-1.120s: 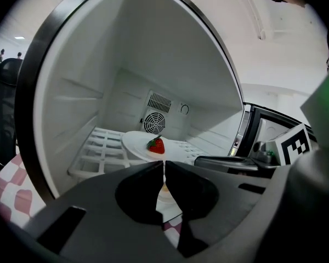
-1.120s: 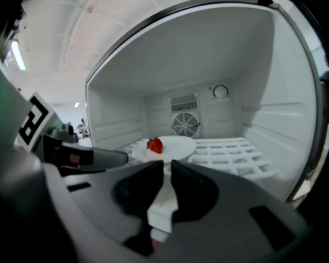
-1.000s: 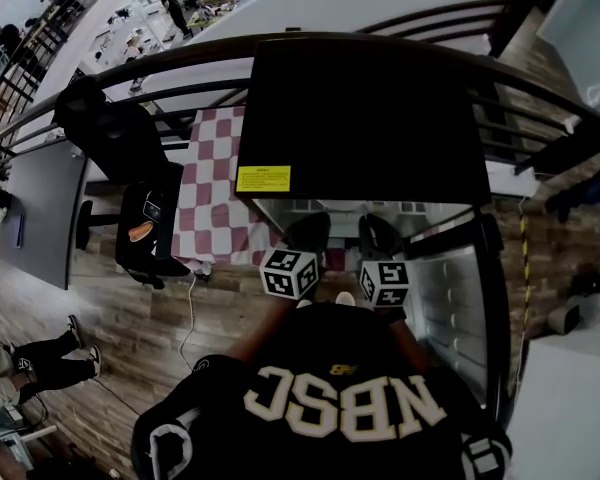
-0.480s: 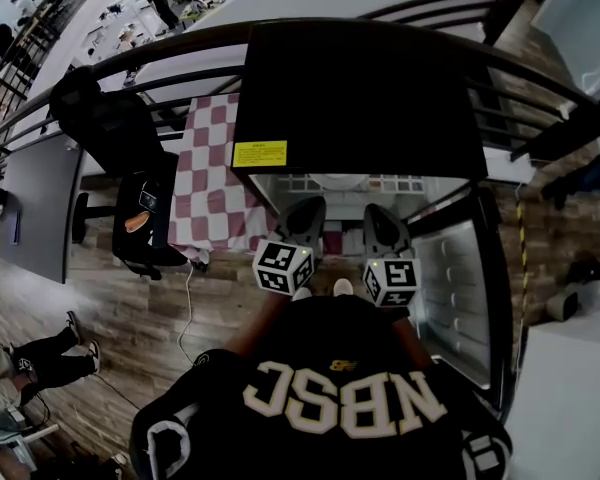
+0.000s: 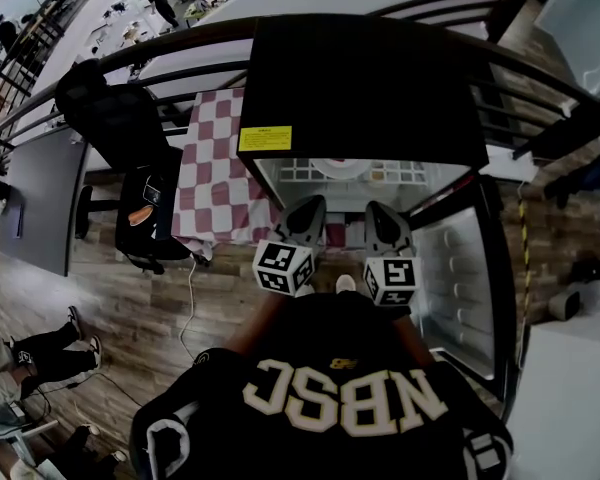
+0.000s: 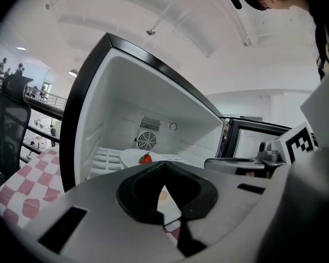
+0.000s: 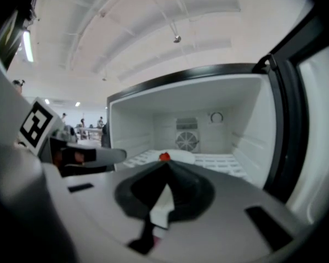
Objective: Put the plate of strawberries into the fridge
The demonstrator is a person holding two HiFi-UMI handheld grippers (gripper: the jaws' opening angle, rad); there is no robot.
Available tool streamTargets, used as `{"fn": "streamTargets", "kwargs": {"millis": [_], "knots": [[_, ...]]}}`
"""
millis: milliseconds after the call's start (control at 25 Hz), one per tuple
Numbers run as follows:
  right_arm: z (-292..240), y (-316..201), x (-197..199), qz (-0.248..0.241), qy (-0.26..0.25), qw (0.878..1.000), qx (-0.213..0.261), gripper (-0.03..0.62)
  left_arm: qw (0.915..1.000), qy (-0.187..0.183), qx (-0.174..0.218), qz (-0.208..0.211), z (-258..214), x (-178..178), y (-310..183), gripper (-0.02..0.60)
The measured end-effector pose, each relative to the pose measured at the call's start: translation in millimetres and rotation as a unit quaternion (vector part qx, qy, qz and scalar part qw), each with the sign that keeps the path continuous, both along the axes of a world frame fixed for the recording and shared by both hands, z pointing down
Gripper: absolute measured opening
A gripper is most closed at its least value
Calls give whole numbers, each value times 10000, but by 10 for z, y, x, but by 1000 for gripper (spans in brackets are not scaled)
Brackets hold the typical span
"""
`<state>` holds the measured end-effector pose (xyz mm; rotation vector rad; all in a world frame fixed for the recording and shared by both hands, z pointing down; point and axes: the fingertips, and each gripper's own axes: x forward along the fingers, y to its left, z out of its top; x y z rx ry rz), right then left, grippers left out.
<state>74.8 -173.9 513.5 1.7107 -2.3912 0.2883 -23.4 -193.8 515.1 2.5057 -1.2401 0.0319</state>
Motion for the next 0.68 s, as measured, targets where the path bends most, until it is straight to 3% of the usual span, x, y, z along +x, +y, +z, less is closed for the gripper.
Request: {"fn": "streamTargets", "kwargs": {"millis": [680], "knots": [[43,109,-65,-17,-77,10000,-18,20,9992,141,-332,147,112,59,141,17]]}}
